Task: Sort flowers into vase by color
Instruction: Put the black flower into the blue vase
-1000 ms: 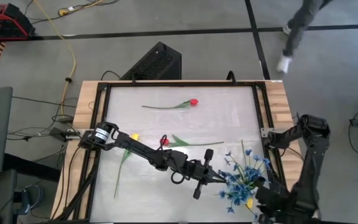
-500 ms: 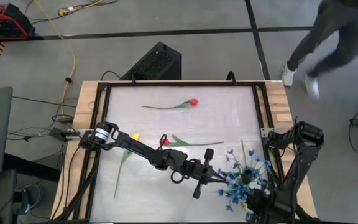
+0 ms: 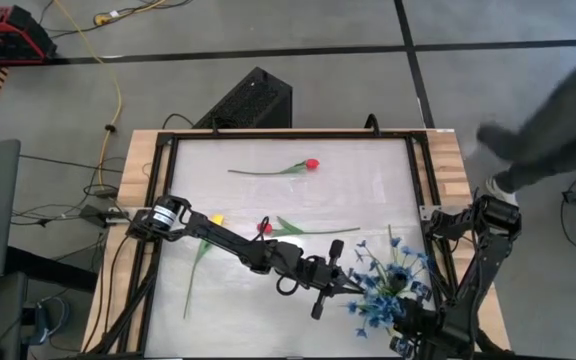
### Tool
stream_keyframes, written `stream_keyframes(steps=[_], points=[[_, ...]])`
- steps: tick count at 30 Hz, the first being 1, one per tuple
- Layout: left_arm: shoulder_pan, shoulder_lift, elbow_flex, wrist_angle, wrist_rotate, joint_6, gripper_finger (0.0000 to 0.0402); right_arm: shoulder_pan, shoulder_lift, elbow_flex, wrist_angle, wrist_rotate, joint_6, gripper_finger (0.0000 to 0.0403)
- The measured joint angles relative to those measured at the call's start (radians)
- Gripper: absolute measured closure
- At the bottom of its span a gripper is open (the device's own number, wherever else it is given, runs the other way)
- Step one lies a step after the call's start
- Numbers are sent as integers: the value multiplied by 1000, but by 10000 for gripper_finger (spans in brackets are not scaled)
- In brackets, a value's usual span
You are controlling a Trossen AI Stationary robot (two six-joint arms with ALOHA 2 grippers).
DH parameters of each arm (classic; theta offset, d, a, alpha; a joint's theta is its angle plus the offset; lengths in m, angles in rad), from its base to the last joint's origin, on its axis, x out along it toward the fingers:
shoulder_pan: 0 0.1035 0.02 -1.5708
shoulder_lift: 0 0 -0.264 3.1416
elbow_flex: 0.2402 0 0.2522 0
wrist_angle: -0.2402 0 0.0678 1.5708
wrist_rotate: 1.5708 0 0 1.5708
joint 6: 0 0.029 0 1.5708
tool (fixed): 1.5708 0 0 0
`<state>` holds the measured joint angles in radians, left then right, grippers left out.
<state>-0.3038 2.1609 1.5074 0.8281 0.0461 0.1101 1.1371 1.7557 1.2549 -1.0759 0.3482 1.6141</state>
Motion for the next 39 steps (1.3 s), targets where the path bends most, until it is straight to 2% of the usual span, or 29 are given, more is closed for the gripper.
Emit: stream_keyframes(steps=[12,18,31,39], points=[[9,0,0,-26,-10,-49,401,0,0,0,-71,60,0,285],[27,0,0,-80,-16,-100,401,-1,0,0,-84,145,-1,285],[33,0,0,-191,-27,-134,401,-40,1,-126,8,164,-7,285],[34,0,0,-198,-27,-149,401,-62,1,-126,13,267,-23,285]])
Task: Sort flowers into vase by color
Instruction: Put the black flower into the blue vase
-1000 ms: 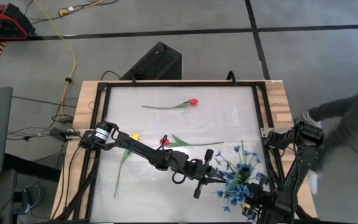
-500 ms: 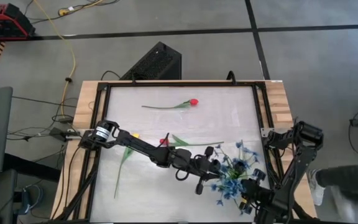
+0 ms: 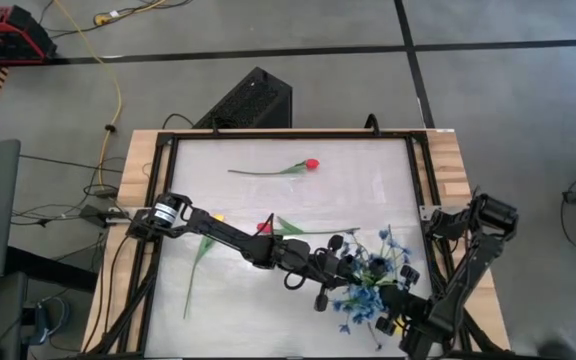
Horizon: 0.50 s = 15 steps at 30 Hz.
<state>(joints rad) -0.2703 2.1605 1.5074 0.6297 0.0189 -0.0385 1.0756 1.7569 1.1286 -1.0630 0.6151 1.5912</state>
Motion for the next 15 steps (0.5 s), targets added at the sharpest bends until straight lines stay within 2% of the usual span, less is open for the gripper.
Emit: stream_keyframes(steps=[15], points=[[0,-3,1,-137,-4,-34,401,-65,0,0,1,24,-80,285]])
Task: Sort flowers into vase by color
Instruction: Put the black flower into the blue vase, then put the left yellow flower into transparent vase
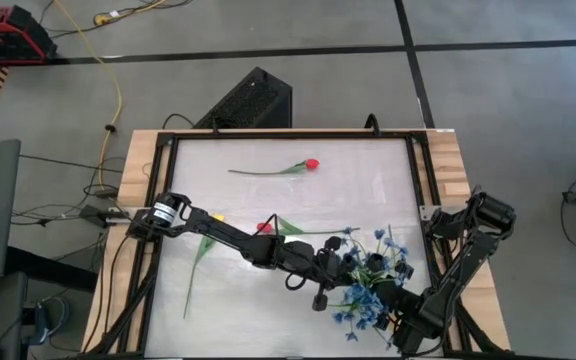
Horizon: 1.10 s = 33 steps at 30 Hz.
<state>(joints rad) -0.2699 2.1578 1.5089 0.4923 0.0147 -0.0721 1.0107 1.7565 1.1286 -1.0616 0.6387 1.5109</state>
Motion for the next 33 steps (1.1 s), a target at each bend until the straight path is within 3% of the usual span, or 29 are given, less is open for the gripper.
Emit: stream_keyframes(steps=[11,20,25,30,33], points=[[2,-3,0,-32,31,13,395,3,-3,63,-102,-13,-1,285],[15,-51,-2,-159,38,24,302,3,-8,157,-244,-126,2,276],[31,-130,-2,-392,39,23,262,8,-50,194,-301,-180,-18,253],[45,-258,-1,-716,33,31,248,23,-122,214,-307,-194,-23,234],[52,-348,-1,-940,-41,20,248,37,-166,215,-301,-194,-8,230]])
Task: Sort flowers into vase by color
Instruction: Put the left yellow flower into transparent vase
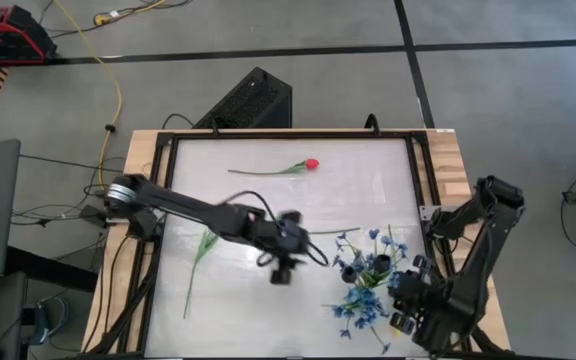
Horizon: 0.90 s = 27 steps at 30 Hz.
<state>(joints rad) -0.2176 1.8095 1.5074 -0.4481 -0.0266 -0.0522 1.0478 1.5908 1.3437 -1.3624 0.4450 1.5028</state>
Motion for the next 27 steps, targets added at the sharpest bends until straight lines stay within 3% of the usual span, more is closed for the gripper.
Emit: stream_keyframes(steps=[7,10,14,20,24,27], points=[[-29,-246,-28,-401,-382,-106,248,36,-69,0,22,1,25,233],[-33,-371,-78,-513,-458,-245,248,55,-76,0,21,12,26,236],[-32,-542,-217,-595,-427,-575,248,80,-72,0,16,81,10,239],[-92,-740,-527,-609,-236,-1004,248,91,-72,-1,3,154,-40,239],[-167,-788,-735,-569,-171,-1262,248,91,-72,-12,4,190,-92,239],[-205,-787,-845,-509,-140,-1360,248,89,-71,-26,3,190,-120,239]])
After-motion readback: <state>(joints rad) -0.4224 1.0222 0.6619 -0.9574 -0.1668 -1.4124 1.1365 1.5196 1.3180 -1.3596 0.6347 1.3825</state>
